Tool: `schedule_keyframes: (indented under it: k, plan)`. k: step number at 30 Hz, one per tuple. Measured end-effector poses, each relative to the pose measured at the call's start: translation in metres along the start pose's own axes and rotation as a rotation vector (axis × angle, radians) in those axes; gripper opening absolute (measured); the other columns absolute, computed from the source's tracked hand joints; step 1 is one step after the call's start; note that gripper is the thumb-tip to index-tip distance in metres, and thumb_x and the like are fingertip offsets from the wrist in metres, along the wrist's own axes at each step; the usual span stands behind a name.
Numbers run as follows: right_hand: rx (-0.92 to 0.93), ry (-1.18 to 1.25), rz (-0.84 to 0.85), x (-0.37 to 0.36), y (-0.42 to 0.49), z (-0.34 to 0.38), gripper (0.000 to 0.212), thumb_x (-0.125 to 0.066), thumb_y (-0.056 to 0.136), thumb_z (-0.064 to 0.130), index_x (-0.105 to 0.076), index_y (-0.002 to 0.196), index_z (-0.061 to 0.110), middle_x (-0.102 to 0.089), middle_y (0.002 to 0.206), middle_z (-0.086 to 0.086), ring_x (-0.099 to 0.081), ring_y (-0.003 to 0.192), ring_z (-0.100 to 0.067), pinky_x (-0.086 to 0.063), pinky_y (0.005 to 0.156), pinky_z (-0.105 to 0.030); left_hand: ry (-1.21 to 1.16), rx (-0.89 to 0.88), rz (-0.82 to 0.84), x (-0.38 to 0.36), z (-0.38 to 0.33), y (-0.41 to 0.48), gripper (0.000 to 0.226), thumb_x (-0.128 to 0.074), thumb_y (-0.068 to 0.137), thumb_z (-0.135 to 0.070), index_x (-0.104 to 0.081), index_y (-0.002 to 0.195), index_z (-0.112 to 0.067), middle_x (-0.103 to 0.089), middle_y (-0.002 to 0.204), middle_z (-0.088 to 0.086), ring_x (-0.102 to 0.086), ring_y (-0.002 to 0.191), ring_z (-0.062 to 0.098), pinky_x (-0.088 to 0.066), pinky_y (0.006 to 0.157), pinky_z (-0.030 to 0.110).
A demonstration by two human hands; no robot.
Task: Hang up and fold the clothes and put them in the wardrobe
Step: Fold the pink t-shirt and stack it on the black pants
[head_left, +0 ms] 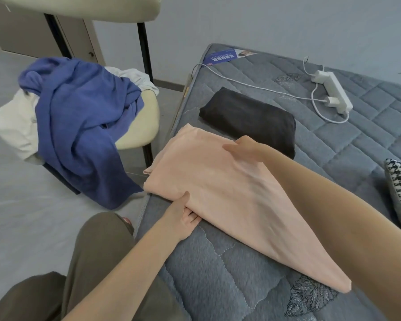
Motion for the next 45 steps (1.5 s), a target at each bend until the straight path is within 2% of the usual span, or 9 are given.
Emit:
schedule_keyframes:
  k: [5, 9, 13, 19, 26, 31, 35, 40, 45]
  plan:
    - [-0.023, 0.173, -0.036, 0.018, -0.015, 0.013, 0.032, -0.058, 0.090, 0.049, -0.065, 0.086, 0.018, -0.059, 0.078, 0.005, -0.054, 0.060, -0.010, -0.042, 0.048, -0.016, -0.036, -0.128, -0.007, -0.006, -0.010, -0.010, 0.020, -0.054, 0.098, -0.022, -0.053, 0.113, -0.010, -0.061, 0.121, 0.012, -0.056, 0.115, 0.025, -0.043, 0.096, 0.037]
    - [0.041, 0.446, -0.085, 0.046, -0.032, 0.033, 0.036, -0.058, 0.092, 0.045, -0.062, 0.112, 0.015, -0.062, 0.116, -0.003, -0.060, 0.106, -0.024, -0.049, 0.098, -0.040, -0.008, -0.335, -0.004, -0.014, -0.046, -0.023, 0.021, -0.052, 0.098, -0.021, -0.054, 0.116, -0.011, -0.062, 0.111, 0.007, -0.061, 0.091, 0.019, -0.047, 0.088, 0.036]
    - [0.087, 0.678, -0.102, 0.075, -0.058, 0.061, 0.041, -0.060, 0.093, 0.039, -0.057, 0.122, 0.010, -0.059, 0.125, -0.007, -0.058, 0.113, -0.026, -0.044, 0.104, -0.044, 0.097, -0.496, -0.059, -0.029, -0.095, -0.043, 0.039, -0.056, 0.096, -0.028, -0.053, 0.126, -0.004, -0.065, 0.109, 0.008, -0.063, 0.094, 0.019, -0.051, 0.088, 0.034]
    - [0.193, 0.813, -0.179, 0.123, -0.088, 0.094, 0.045, -0.063, 0.090, 0.036, -0.056, 0.126, 0.011, -0.060, 0.120, -0.002, -0.056, 0.111, -0.023, -0.044, 0.094, -0.040, 0.205, -0.706, -0.116, -0.069, -0.177, -0.077, 0.028, -0.066, 0.088, -0.037, -0.061, 0.105, -0.014, -0.062, 0.097, 0.000, -0.058, 0.083, 0.011, -0.053, 0.078, 0.029]
    - [0.234, 0.918, -0.308, 0.189, -0.111, 0.137, 0.021, -0.059, 0.092, 0.030, -0.056, 0.103, 0.013, -0.044, 0.090, -0.006, -0.040, 0.073, -0.017, -0.029, 0.058, -0.029, 0.318, -0.905, -0.080, -0.148, -0.256, -0.130, 0.034, -0.068, 0.086, -0.040, -0.051, 0.068, -0.017, -0.044, 0.051, -0.004, -0.039, 0.052, 0.012, -0.036, 0.056, 0.026]
    - [0.402, 1.025, -0.360, 0.229, -0.140, 0.159, 0.010, -0.054, 0.095, 0.021, -0.055, 0.099, 0.012, -0.045, 0.093, -0.004, -0.039, 0.083, -0.017, -0.031, 0.064, -0.028, 0.413, -1.033, 0.021, -0.189, -0.288, -0.169, 0.032, -0.062, 0.089, -0.044, -0.055, 0.072, -0.018, -0.050, 0.071, -0.003, -0.046, 0.068, 0.015, -0.040, 0.068, 0.028]
    - [0.449, 1.062, -0.367, 0.228, -0.168, 0.148, 0.012, -0.055, 0.092, 0.017, -0.052, 0.081, 0.015, -0.039, 0.075, 0.000, -0.039, 0.068, -0.014, -0.033, 0.067, -0.026, 0.483, -1.068, 0.097, -0.184, -0.276, -0.179, 0.035, -0.061, 0.090, -0.046, -0.051, 0.072, -0.018, -0.047, 0.076, 0.002, -0.043, 0.071, 0.017, -0.038, 0.071, 0.029]
    - [0.378, 1.031, -0.325, 0.176, -0.193, 0.101, 0.009, -0.057, 0.090, 0.016, -0.062, 0.087, 0.010, -0.050, 0.092, -0.005, -0.047, 0.084, -0.019, -0.039, 0.077, -0.030, 0.522, -0.995, 0.036, -0.130, -0.226, -0.155, 0.033, -0.065, 0.088, -0.043, -0.065, 0.087, -0.011, -0.063, 0.090, 0.006, -0.059, 0.086, 0.020, -0.048, 0.078, 0.031]
    - [0.221, 1.022, -0.264, 0.093, -0.212, 0.032, 0.020, -0.067, 0.088, 0.021, -0.067, 0.099, 0.004, -0.063, 0.099, -0.010, -0.057, 0.092, -0.021, -0.045, 0.080, -0.033, 0.548, -0.779, -0.095, -0.062, -0.155, -0.122, 0.035, -0.069, 0.085, -0.037, -0.064, 0.101, -0.005, -0.064, 0.078, 0.005, -0.059, 0.071, 0.016, -0.050, 0.064, 0.028]
Point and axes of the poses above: each hand's wrist, its own y-axis towards the middle knuckle, its own x-axis out of the back of the hand, z = x × y, the point moved 3 cm from there along y, towards the middle knuckle
